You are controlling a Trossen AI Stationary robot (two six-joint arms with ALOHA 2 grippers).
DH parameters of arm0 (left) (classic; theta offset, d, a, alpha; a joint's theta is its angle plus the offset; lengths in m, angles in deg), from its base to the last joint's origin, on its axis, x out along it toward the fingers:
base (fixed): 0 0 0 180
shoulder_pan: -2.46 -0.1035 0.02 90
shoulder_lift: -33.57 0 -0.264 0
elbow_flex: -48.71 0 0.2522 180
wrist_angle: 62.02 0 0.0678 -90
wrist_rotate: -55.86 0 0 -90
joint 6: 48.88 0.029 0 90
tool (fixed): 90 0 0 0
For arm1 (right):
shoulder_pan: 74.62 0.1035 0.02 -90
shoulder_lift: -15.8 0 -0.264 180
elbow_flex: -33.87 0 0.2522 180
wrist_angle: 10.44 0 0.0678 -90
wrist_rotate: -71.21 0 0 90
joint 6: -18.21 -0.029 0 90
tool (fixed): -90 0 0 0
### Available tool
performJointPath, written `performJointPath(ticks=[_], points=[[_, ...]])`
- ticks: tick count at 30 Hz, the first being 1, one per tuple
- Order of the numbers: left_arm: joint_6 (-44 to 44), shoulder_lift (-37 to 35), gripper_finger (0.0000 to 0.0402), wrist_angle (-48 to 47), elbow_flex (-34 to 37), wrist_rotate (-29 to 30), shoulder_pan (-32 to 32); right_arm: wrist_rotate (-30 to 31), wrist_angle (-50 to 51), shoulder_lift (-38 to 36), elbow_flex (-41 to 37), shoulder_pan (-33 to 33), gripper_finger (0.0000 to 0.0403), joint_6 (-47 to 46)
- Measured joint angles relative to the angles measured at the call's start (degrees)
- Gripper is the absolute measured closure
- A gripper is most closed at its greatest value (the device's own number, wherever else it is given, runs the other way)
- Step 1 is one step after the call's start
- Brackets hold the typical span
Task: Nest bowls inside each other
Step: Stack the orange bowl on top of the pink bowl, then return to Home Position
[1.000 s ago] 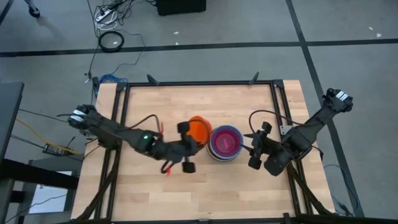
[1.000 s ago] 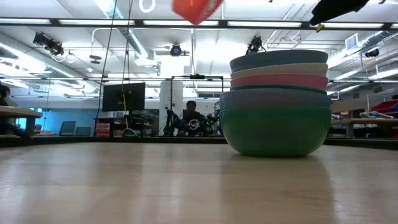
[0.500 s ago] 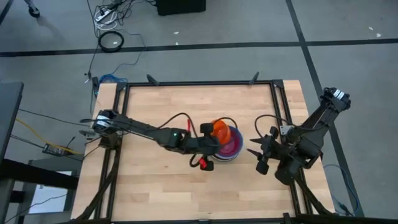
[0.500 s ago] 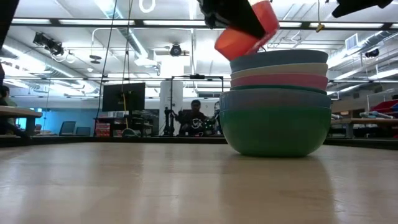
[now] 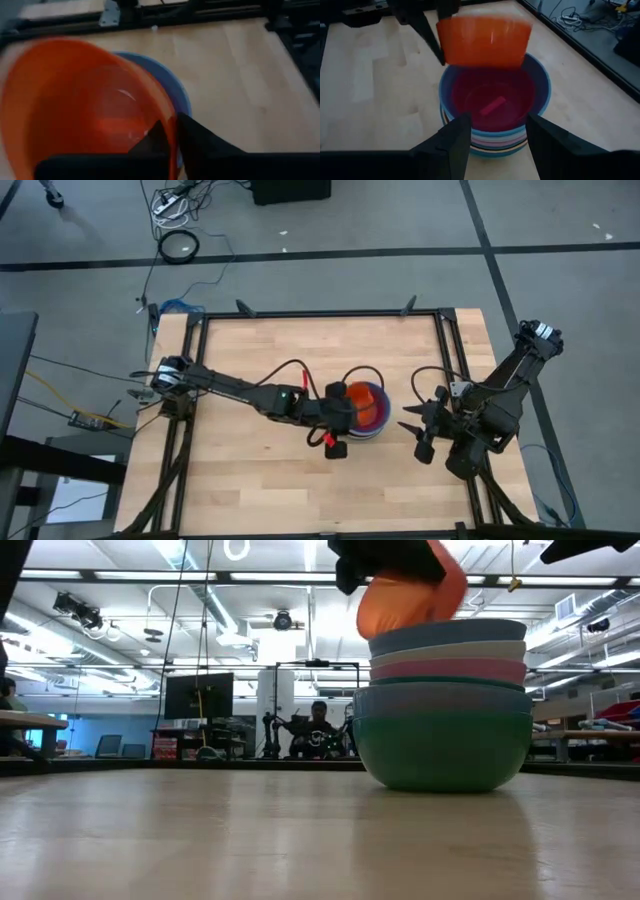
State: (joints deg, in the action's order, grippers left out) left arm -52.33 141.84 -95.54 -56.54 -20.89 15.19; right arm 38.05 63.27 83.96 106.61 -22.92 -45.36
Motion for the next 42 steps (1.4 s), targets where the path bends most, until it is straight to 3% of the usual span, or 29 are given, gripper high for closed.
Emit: performJointPath(ticks=[3,8,18,28,30,32,34,36,42], points=[[-3.0,0.0,0.0329,-0.5,0.0,-3.4,-0.7,-0.5,-0.1,0.0,0.0,0.0,0.0227,0.0],[-3.7,0.0,0.0288,-0.4,0.0,-3.7,-1.0,-0.9,-0.1,0.0,0.0,0.0,0.0227,0.0],[-6.1,-0.7,0.0271,1.2,0.1,-6.2,-1.1,-1.1,-0.8,0.0,0.0,0.6,0.0227,2.9],[-4.6,-13.8,0.0270,8.3,0.1,-6.0,1.1,2.0,-22.3,0.0,0.0,3.9,0.0229,26.6],[-1.7,-17.3,0.0270,7.2,0.0,-8.1,2.8,1.8,-28.5,0.0,-0.1,4.2,0.0228,38.5],[2.3,-20.8,0.0270,6.6,0.0,-9.0,4.6,1.4,-40.8,0.0,-0.1,3.4,0.0227,55.8],[4.5,-24.5,0.0270,7.2,0.1,-8.2,5.7,-5.3,-54.8,-0.9,0.3,-0.1,0.0227,71.8],[5.4,-28.5,0.0270,7.7,0.1,-6.2,6.0,-17.6,-63.6,-2.3,1.7,-5.7,0.0228,80.2],[11.0,-35.3,0.0270,9.0,2.8,-4.1,1.6,-55.1,-60.8,-3.4,12.9,-29.6,0.0227,79.7]])
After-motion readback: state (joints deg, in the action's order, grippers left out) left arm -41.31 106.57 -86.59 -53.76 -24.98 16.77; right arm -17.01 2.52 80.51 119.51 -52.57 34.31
